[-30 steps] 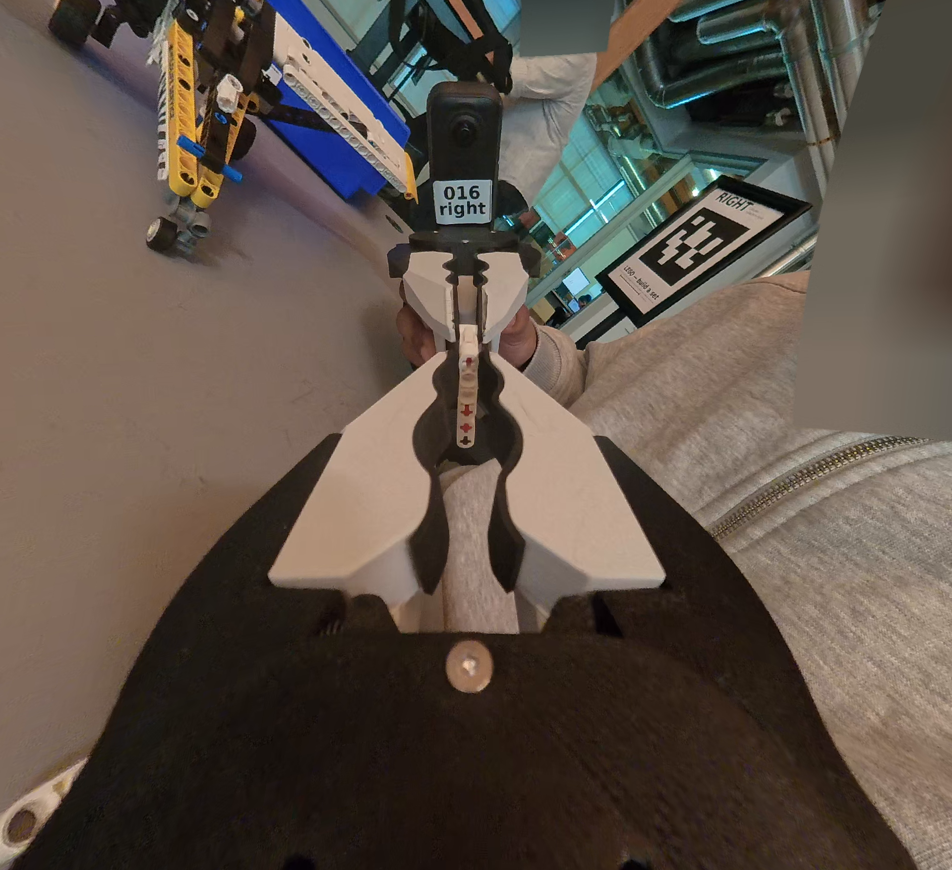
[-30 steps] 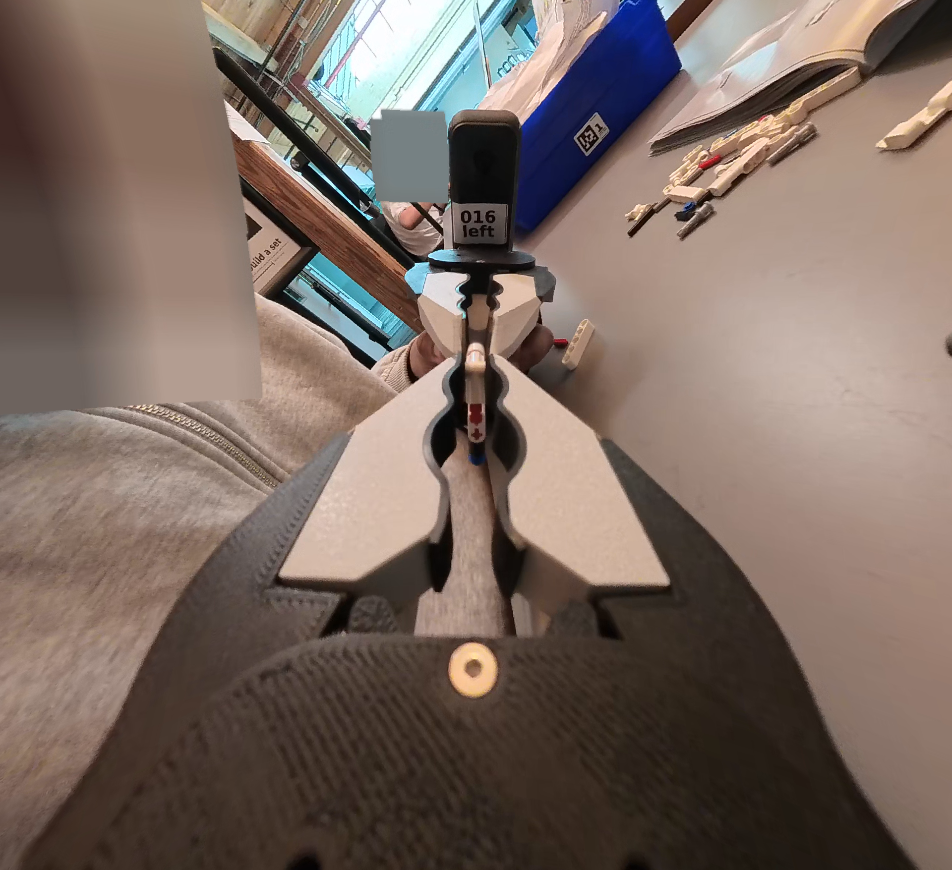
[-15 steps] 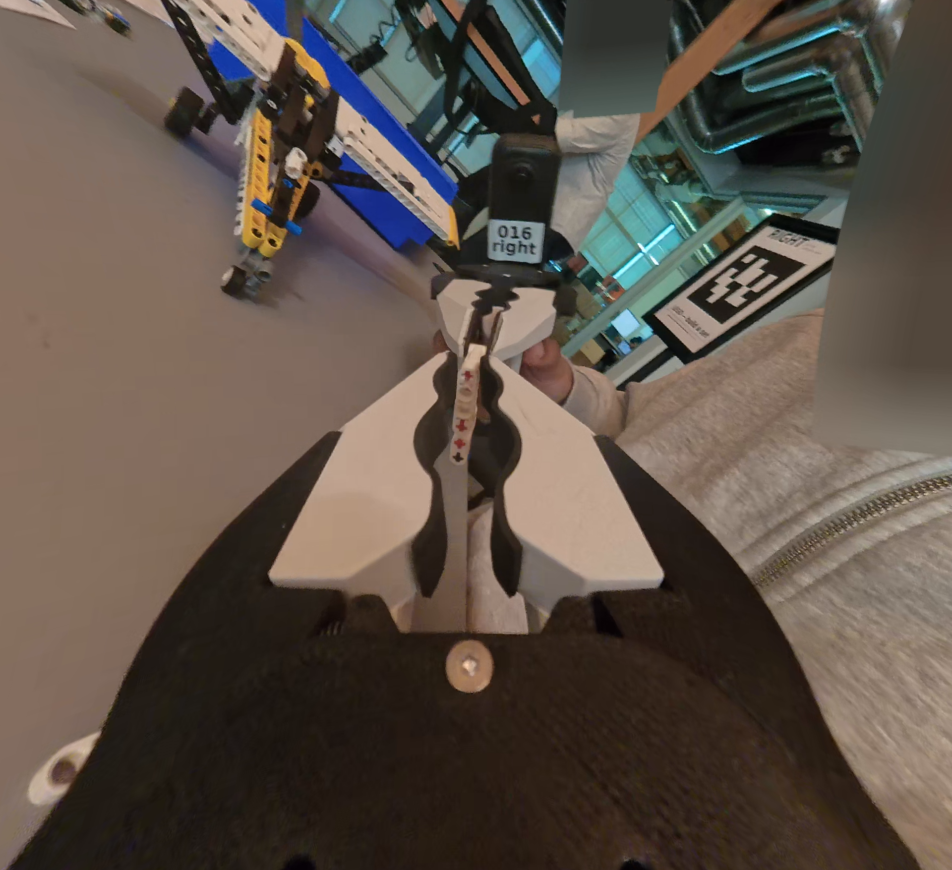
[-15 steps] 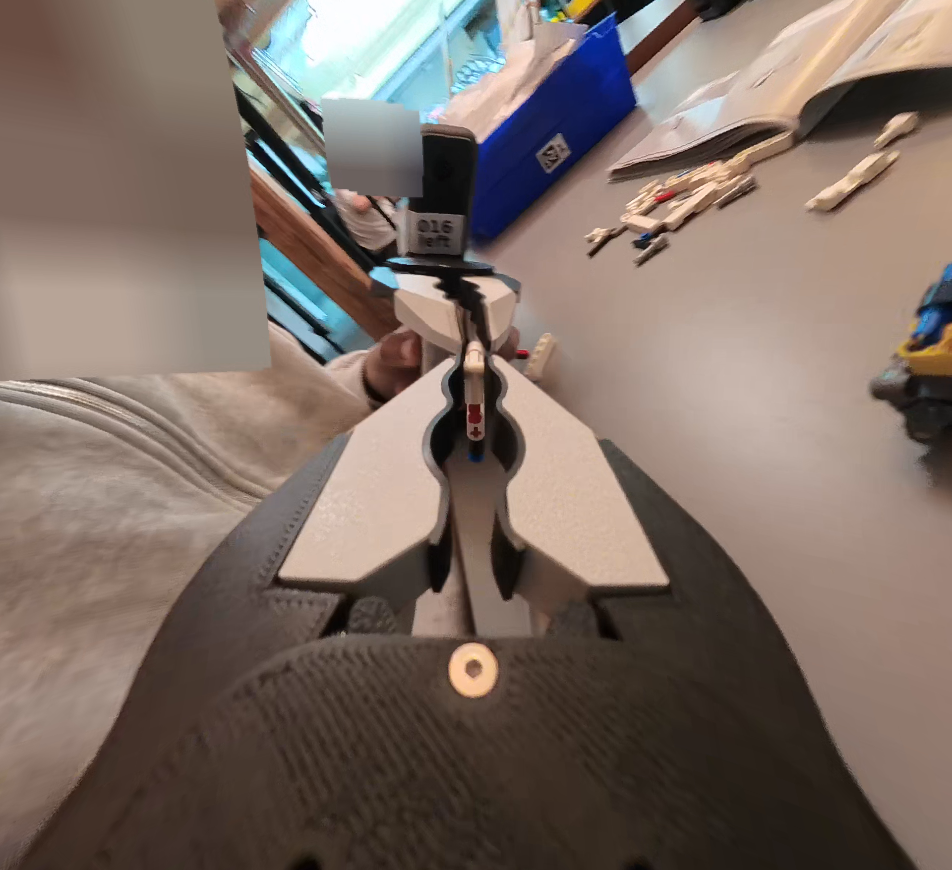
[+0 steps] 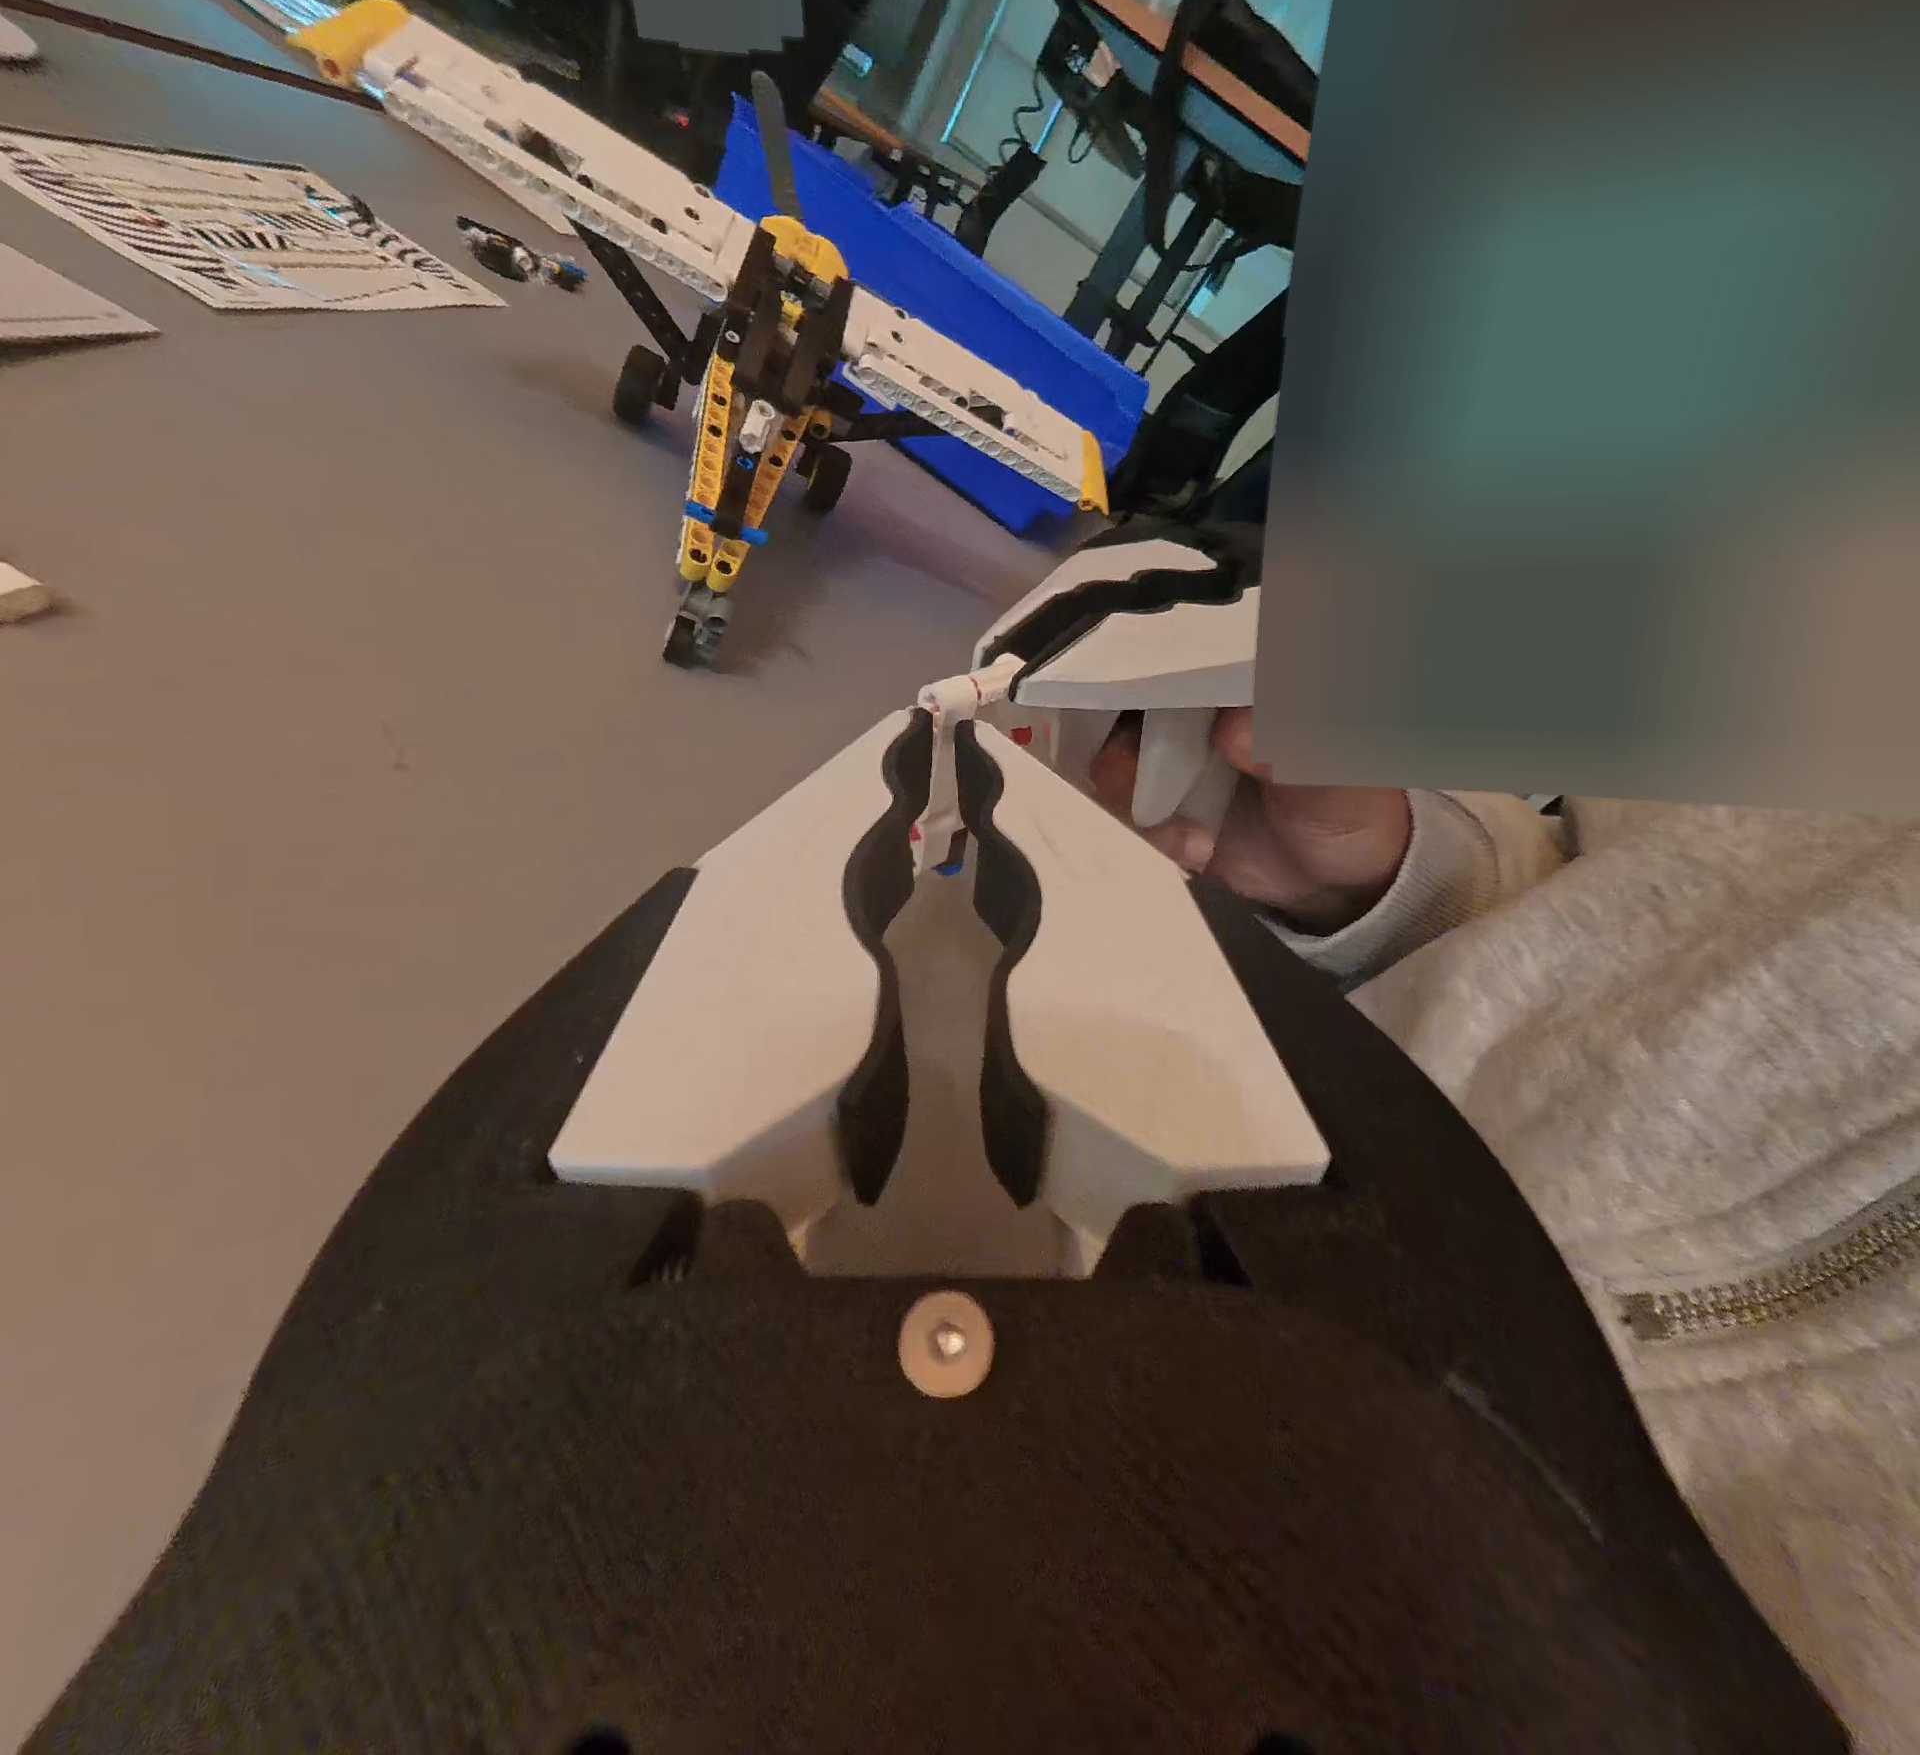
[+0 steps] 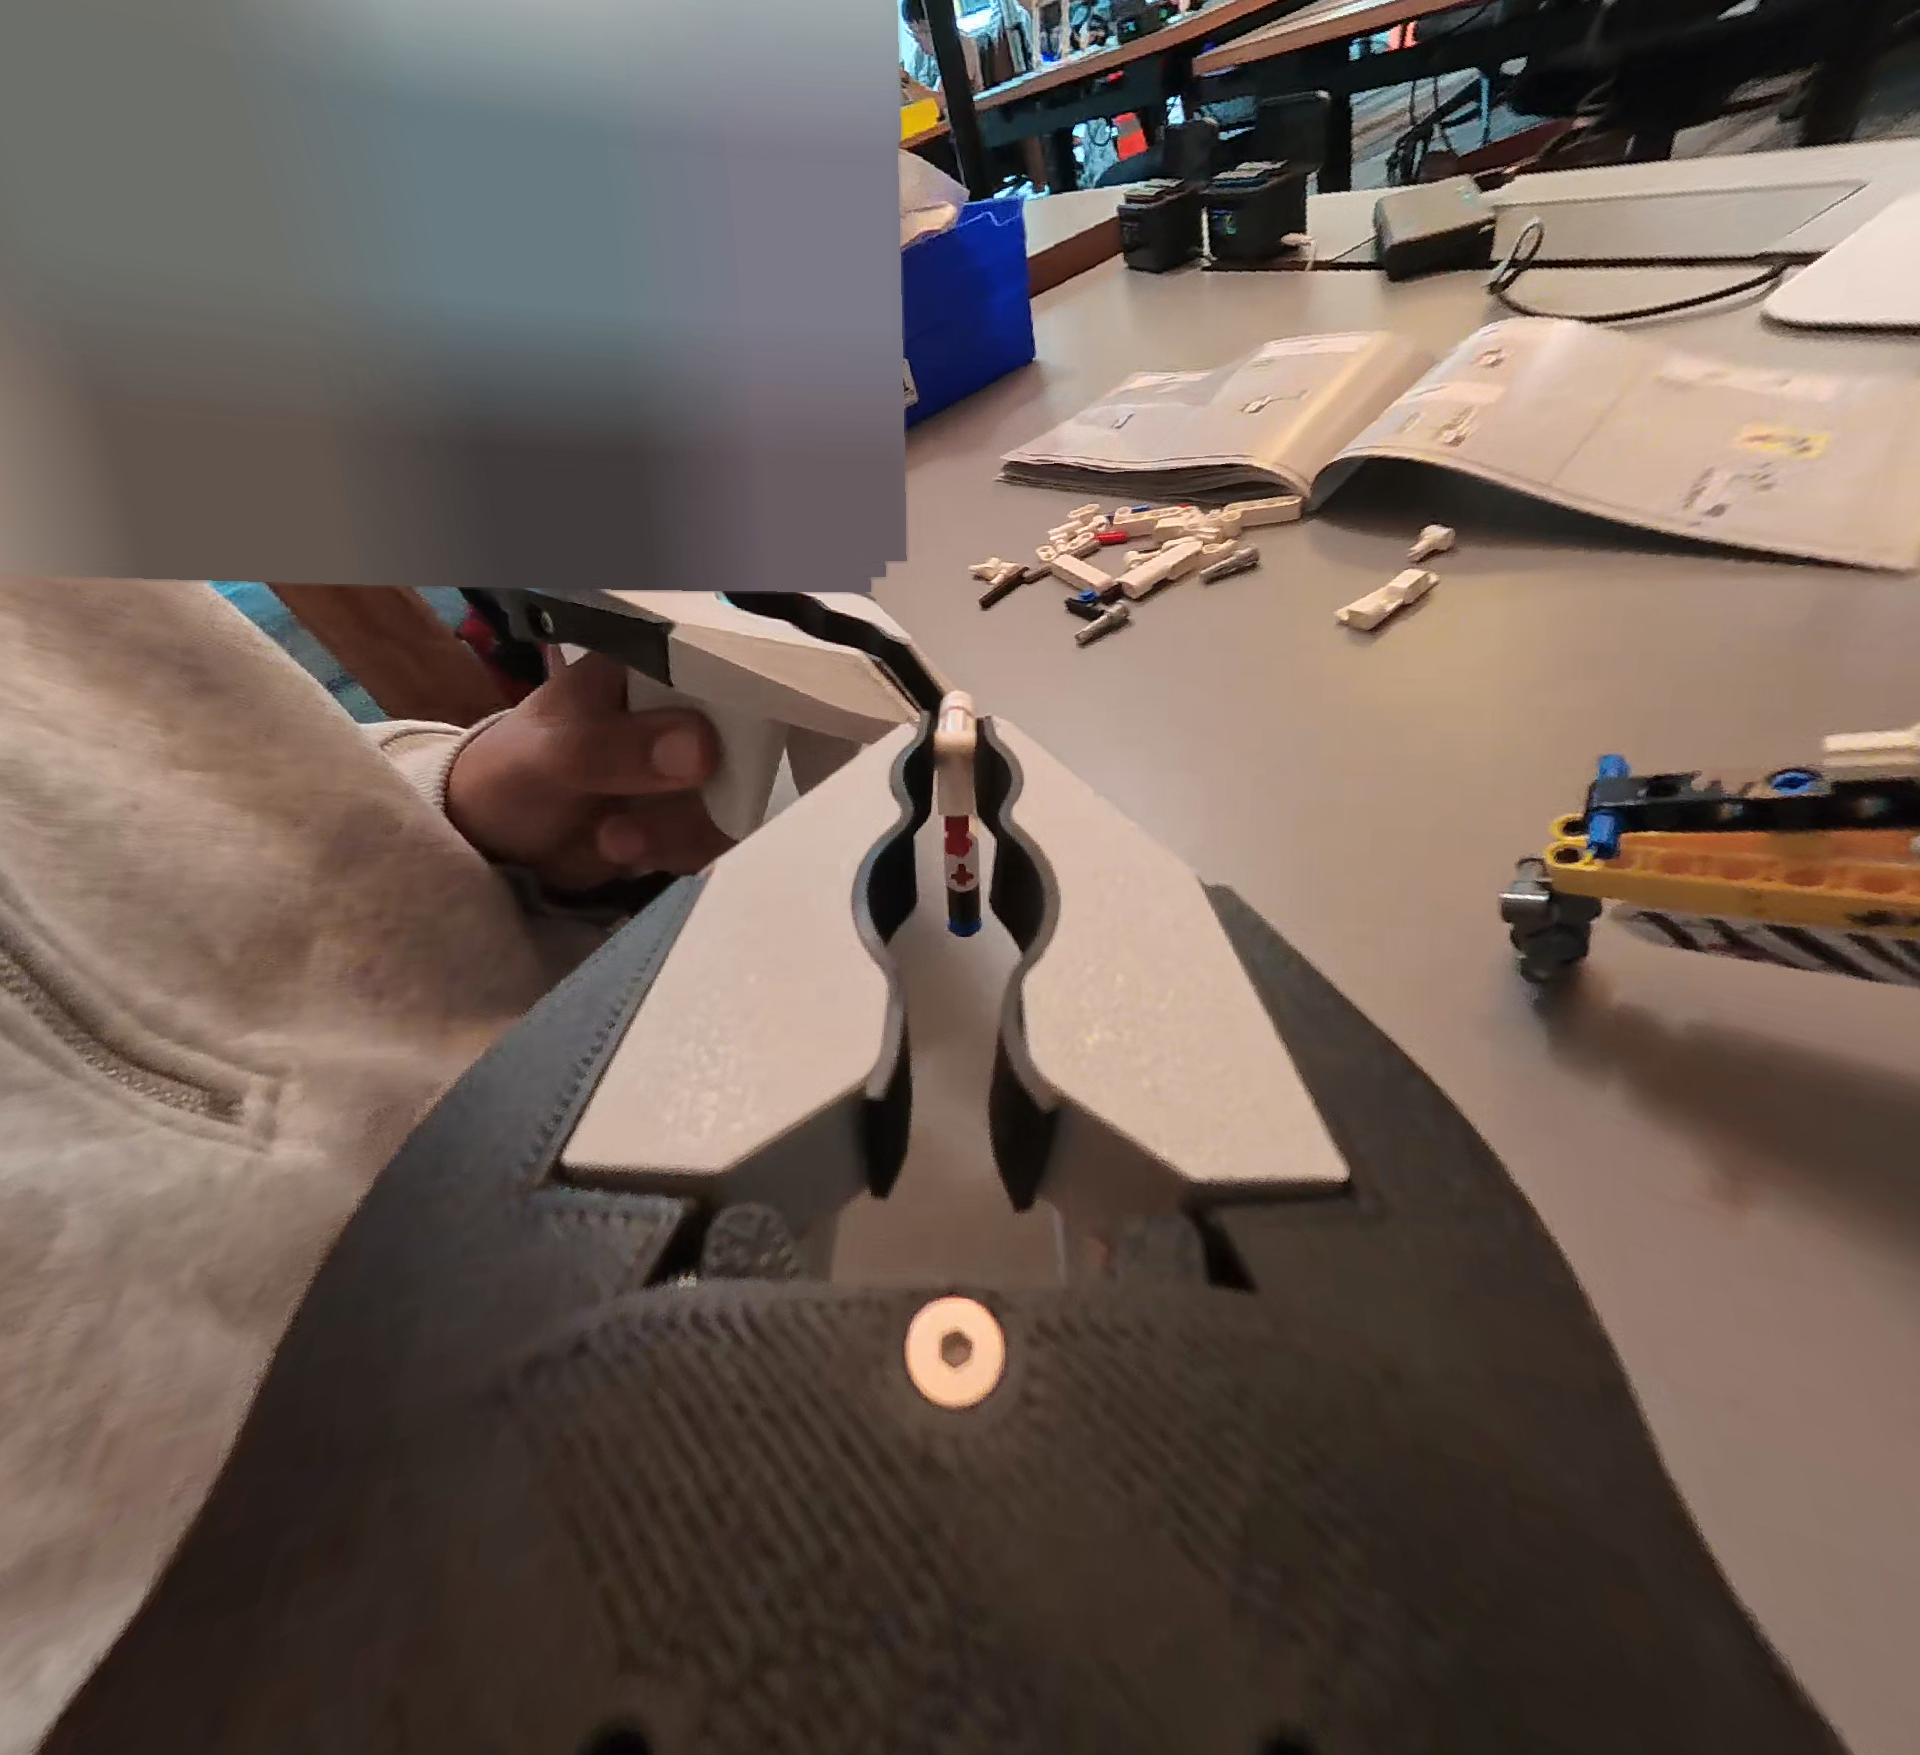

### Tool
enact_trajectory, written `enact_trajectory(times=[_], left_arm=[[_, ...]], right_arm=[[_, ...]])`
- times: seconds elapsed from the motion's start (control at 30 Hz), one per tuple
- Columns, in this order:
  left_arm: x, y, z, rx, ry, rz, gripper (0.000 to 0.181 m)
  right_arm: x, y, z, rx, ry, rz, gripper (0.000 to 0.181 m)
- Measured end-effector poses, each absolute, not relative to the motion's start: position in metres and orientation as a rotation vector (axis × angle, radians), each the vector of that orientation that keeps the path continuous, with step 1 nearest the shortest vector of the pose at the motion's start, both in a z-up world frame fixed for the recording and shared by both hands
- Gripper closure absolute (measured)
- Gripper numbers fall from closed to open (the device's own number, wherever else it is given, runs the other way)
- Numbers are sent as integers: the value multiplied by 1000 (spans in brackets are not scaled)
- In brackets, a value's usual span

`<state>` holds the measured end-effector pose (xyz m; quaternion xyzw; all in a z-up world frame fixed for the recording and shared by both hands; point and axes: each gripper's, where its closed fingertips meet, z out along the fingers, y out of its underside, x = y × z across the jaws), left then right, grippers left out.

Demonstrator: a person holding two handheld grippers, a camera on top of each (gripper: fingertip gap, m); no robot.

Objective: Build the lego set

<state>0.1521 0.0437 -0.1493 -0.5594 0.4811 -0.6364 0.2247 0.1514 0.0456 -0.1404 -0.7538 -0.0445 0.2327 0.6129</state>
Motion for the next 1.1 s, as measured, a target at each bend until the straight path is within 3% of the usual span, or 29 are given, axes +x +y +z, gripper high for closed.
enact_trajectory(times=[0.27,0.8,1.1], left_arm=[[151,41,-152,-1487,1404,-1580,180],[155,40,-132,-1427,1325,-1695,180],[152,44,-128,-1474,1247,-2014,158]], right_arm=[[149,43,-142,-1790,-148,496,175],[154,42,-124,-1742,-174,573,175],[169,44,-119,-1598,107,1016,176]])
